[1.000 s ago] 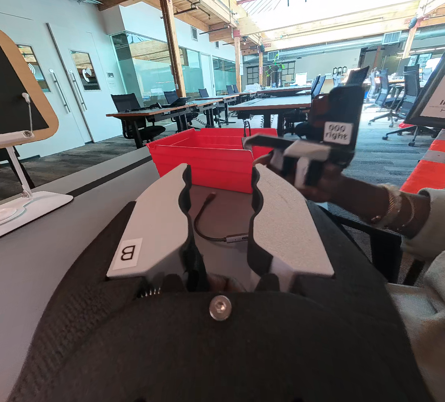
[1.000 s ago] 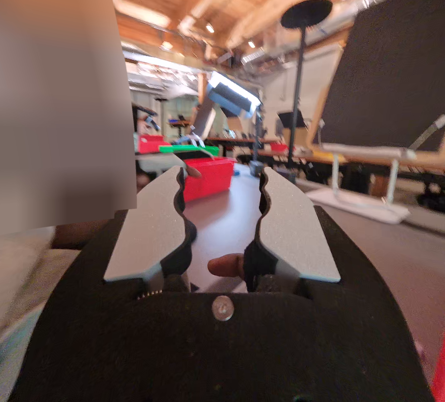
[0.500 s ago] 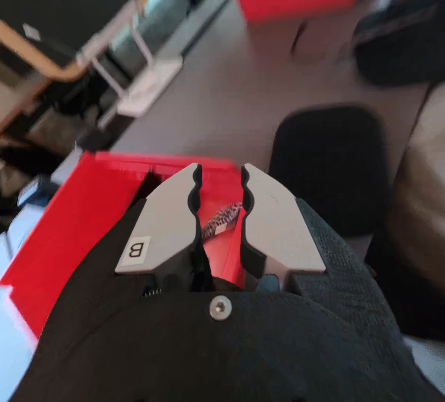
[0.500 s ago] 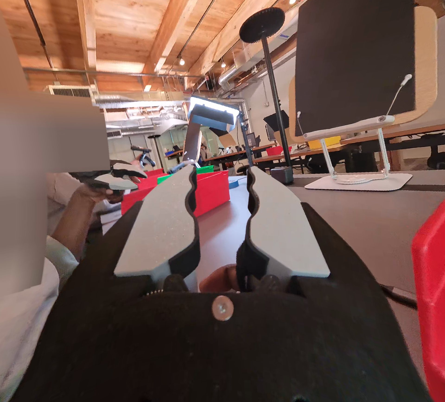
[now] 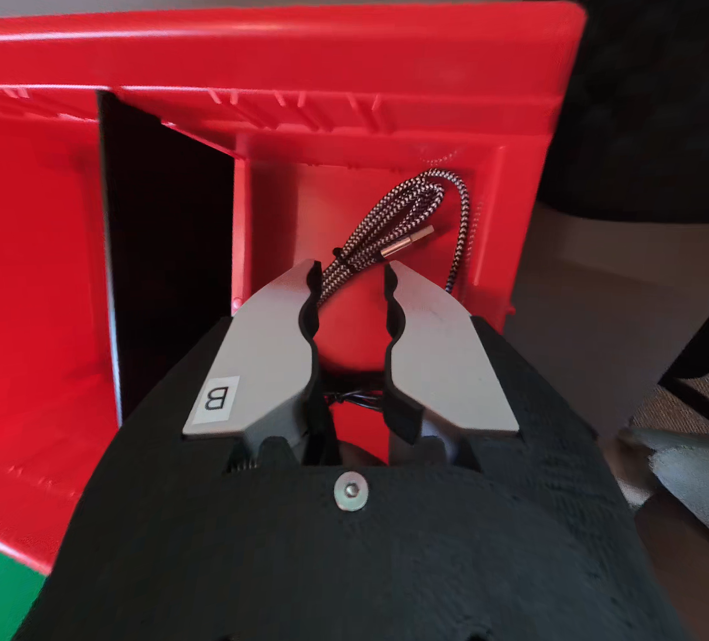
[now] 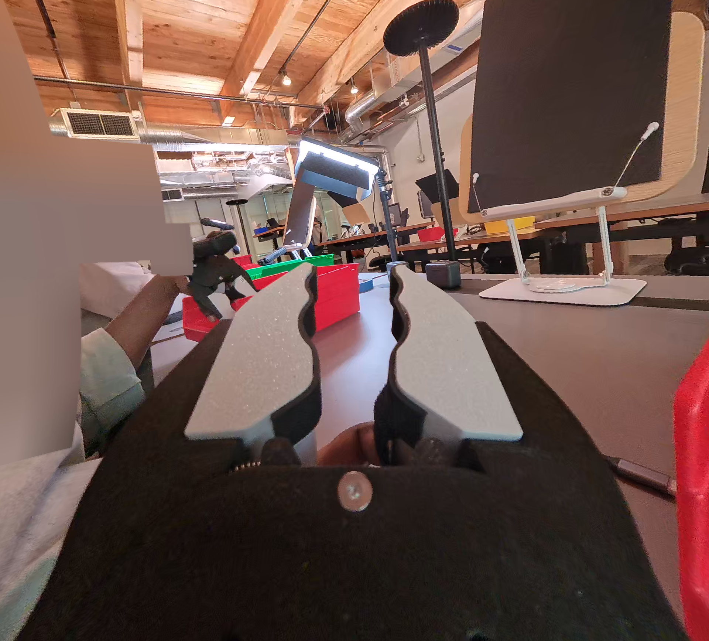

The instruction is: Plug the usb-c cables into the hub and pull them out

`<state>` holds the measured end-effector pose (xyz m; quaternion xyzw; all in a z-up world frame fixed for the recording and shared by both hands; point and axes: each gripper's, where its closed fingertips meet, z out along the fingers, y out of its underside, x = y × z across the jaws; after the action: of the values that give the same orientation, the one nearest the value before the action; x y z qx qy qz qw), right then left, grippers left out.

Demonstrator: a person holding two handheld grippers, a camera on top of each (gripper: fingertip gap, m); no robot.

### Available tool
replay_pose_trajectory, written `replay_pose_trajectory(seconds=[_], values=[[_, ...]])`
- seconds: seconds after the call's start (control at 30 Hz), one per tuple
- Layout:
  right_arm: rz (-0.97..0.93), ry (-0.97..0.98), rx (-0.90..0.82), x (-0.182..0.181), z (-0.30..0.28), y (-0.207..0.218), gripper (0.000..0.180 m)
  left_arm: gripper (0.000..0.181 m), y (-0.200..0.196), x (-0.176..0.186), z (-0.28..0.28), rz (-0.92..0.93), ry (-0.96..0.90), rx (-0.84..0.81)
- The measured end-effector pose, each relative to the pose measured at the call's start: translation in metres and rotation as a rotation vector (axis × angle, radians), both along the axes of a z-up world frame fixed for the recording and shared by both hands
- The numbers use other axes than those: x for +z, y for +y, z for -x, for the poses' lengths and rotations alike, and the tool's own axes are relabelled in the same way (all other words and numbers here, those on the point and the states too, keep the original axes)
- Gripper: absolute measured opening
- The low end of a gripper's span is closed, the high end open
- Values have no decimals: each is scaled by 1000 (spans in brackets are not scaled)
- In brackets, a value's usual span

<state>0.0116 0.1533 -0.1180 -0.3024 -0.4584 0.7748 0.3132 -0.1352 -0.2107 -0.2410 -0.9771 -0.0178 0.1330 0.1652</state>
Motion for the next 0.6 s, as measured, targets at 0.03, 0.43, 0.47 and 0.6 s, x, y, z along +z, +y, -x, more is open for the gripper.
replay_pose_trajectory(seconds=[0.03, 0.43, 0.47, 0.6], values=[[-2, -1, -5, 0, 0, 0, 35, 32, -2, -5, 1, 30, -13, -2], [7, -9, -33, -1, 3, 3, 31, 18, -3, -16, 23, 24, 118, -93], [8, -11, -36, -1, 3, 3, 31, 17, -6, -9, 28, 15, 169, -56], [9, -14, -43, -1, 4, 4, 31, 15, 2, 50, 34, -218, 366, 49]])
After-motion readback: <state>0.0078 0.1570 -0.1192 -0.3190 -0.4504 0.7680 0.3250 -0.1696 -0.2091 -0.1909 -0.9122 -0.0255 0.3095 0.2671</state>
